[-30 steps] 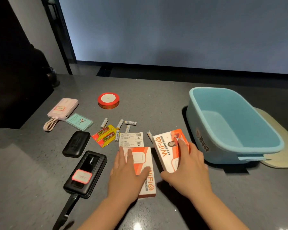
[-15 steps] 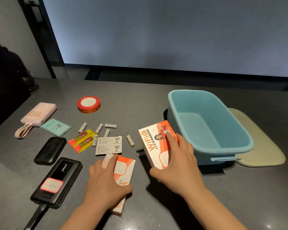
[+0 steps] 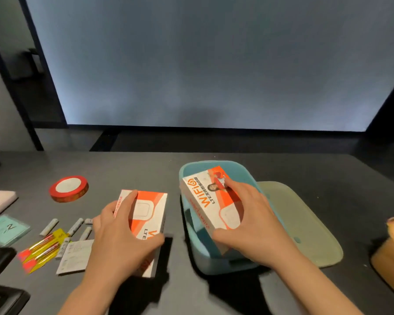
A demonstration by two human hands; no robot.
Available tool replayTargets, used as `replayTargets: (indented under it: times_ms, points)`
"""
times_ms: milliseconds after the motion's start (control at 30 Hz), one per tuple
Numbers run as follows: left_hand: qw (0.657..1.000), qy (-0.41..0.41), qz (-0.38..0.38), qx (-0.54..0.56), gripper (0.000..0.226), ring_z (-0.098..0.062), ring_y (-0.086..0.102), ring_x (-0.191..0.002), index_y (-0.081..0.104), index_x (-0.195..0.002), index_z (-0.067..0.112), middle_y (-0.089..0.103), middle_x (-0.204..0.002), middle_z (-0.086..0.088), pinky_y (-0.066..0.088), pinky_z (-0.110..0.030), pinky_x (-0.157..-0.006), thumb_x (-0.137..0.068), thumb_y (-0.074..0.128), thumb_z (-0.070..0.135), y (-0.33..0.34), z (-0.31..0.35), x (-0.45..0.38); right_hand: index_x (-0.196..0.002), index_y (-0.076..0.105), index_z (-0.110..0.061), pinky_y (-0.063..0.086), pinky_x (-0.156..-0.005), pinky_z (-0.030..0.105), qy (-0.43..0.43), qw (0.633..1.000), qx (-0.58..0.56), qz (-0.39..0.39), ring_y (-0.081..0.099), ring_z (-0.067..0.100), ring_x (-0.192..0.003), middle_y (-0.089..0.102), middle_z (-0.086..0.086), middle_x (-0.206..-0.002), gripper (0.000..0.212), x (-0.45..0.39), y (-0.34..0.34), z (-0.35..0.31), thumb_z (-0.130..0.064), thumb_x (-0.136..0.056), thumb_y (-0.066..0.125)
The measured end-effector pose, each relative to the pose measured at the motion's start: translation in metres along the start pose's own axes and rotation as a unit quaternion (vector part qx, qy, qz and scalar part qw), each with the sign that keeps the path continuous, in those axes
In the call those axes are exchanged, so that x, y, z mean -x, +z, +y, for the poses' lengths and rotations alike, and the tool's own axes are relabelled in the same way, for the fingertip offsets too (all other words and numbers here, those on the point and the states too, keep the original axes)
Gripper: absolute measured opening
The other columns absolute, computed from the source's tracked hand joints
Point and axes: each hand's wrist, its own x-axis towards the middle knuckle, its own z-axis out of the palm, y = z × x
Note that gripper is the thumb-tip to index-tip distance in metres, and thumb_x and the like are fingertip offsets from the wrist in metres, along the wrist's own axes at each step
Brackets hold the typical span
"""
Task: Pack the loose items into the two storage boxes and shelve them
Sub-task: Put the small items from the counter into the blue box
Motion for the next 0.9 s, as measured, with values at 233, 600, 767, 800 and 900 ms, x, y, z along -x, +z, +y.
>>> replayTargets:
  times_ms: [233, 600, 767, 800, 900]
  points:
    - [1.000, 0.005, -0.018, 0.009, 0.103, -0.019, 0.020, -0.128, 0.013, -0.137, 0.053, 0.025, -0.142, 0.008, 0.041, -0.047, -0.097, -0.056, 0.076, 0.055, 0.037, 0.023, -0.026, -0.147, 0.024, -0.032, 0.037, -0.099, 0.035, 0.096, 0.990, 0.076, -0.065, 0.033, 0.020, -0.124, 0.040, -0.003, -0.134, 0.101, -0.065, 0.024, 0.083, -0.046, -0.060, 0.074]
    - [1.000, -0.002, -0.005, -0.005, 0.102, -0.017, 0.019, -0.127, 0.013, -0.135, 0.055, 0.025, -0.140, 0.011, 0.042, -0.048, -0.096, -0.057, 0.079, 0.051, 0.043, 0.022, -0.055, -0.136, 0.032, -0.020, 0.043, -0.093, 0.038, 0.164, 0.956, 0.202, -0.136, 0.032, 0.026, -0.122, 0.036, 0.006, -0.127, 0.092, -0.144, 0.086, 0.117, -0.059, -0.062, 0.069]
    - [1.000, 0.000, -0.019, 0.010, 0.099, -0.018, 0.020, -0.127, 0.019, -0.138, 0.051, 0.028, -0.141, 0.007, 0.039, -0.050, -0.098, -0.060, 0.081, 0.046, 0.037, 0.034, -0.067, -0.146, 0.019, -0.016, 0.041, -0.097, 0.040, 0.176, 0.933, 0.254, -0.186, 0.030, 0.029, -0.128, 0.030, 0.009, -0.139, 0.103, -0.147, 0.096, 0.126, -0.065, -0.067, 0.064]
    - [1.000, 0.005, -0.022, 0.018, 0.098, -0.017, 0.020, -0.126, 0.020, -0.138, 0.050, 0.029, -0.141, 0.006, 0.038, -0.049, -0.098, -0.061, 0.081, 0.045, 0.036, 0.039, -0.069, -0.147, 0.018, -0.017, 0.040, -0.098, 0.041, 0.177, 0.931, 0.255, -0.192, 0.030, 0.029, -0.129, 0.029, 0.009, -0.141, 0.103, -0.147, 0.096, 0.126, -0.066, -0.068, 0.063]
    - [0.998, 0.043, -0.024, 0.041, 0.095, -0.014, 0.021, -0.122, 0.024, -0.138, 0.050, 0.032, -0.136, 0.005, 0.035, -0.040, -0.092, -0.059, 0.077, 0.046, 0.029, 0.062, -0.077, -0.148, 0.020, -0.017, 0.038, -0.102, 0.043, 0.182, 0.928, 0.245, -0.214, 0.027, 0.030, -0.133, 0.028, 0.007, -0.146, 0.098, -0.145, 0.089, 0.122, -0.068, -0.073, 0.059]
